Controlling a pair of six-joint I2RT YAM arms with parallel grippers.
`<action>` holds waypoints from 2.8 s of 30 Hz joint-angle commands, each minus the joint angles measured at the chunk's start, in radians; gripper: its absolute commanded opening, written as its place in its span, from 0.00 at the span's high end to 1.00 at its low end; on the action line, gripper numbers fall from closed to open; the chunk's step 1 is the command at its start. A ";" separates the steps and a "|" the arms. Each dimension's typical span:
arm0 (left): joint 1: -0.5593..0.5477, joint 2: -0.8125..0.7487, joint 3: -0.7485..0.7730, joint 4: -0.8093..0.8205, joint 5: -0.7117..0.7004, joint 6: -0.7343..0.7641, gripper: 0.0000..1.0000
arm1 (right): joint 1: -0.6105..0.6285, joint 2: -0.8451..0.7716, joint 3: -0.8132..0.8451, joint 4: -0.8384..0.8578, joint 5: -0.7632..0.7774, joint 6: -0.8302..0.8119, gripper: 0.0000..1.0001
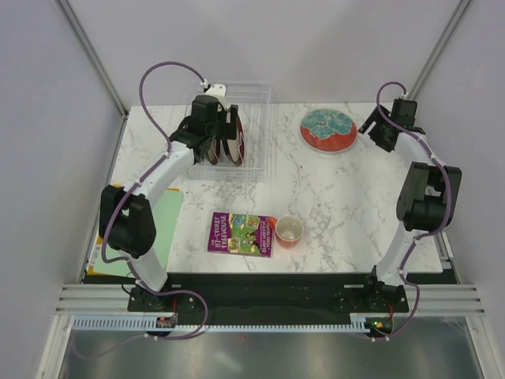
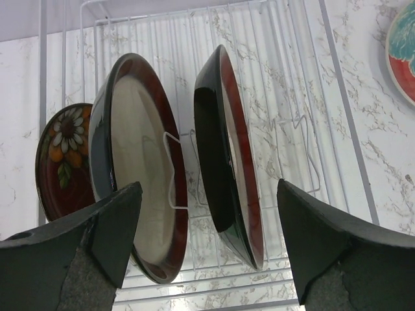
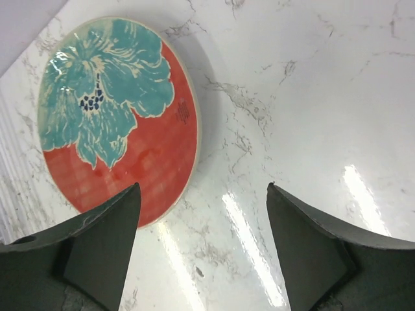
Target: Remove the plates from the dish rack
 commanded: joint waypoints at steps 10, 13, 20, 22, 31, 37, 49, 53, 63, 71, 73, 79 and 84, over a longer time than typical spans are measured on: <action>-0.106 0.180 0.238 -0.043 -0.317 0.079 0.15 | 0.000 -0.210 -0.141 -0.002 -0.001 -0.034 0.15; -0.110 0.209 0.261 -0.066 -0.386 0.072 0.15 | -0.002 -0.277 -0.178 0.000 -0.002 -0.034 0.15; -0.110 0.237 0.263 -0.075 -0.429 0.024 0.19 | -0.002 -0.414 -0.241 -0.002 -0.002 -0.045 0.15; -0.110 0.239 0.266 -0.084 -0.441 0.016 0.24 | -0.002 -0.423 -0.255 0.000 -0.007 -0.046 0.15; -0.110 0.248 0.266 -0.103 -0.437 0.007 0.98 | -0.002 -0.437 -0.304 0.001 -0.022 -0.046 0.15; -0.126 0.269 0.304 -0.106 -0.550 0.022 0.98 | 0.000 -0.446 -0.327 0.004 -0.024 -0.048 0.16; -0.163 0.308 0.471 -0.107 -0.788 0.133 0.98 | 0.001 -0.471 -0.361 0.004 -0.034 -0.055 0.16; -0.169 0.288 0.508 -0.106 -0.805 0.171 0.98 | 0.002 -0.487 -0.368 0.004 -0.045 -0.054 0.16; -0.204 0.266 0.606 -0.077 -0.928 0.334 0.98 | 0.002 -0.532 -0.388 -0.002 -0.071 -0.048 0.16; -0.270 0.127 0.602 -0.163 -0.789 0.282 0.98 | 0.034 -0.589 -0.338 -0.001 -0.243 -0.057 0.18; -0.287 0.079 0.602 -0.264 -0.703 0.175 0.98 | 0.069 -0.598 -0.324 0.007 -0.301 -0.043 0.16; -0.293 -0.033 0.531 -0.356 -0.302 -0.096 0.98 | 0.178 -0.612 -0.330 0.162 -0.444 0.073 0.15; -0.284 -0.048 0.456 -0.308 -0.048 -0.210 0.98 | 0.250 -0.606 -0.364 0.334 -0.542 0.178 0.14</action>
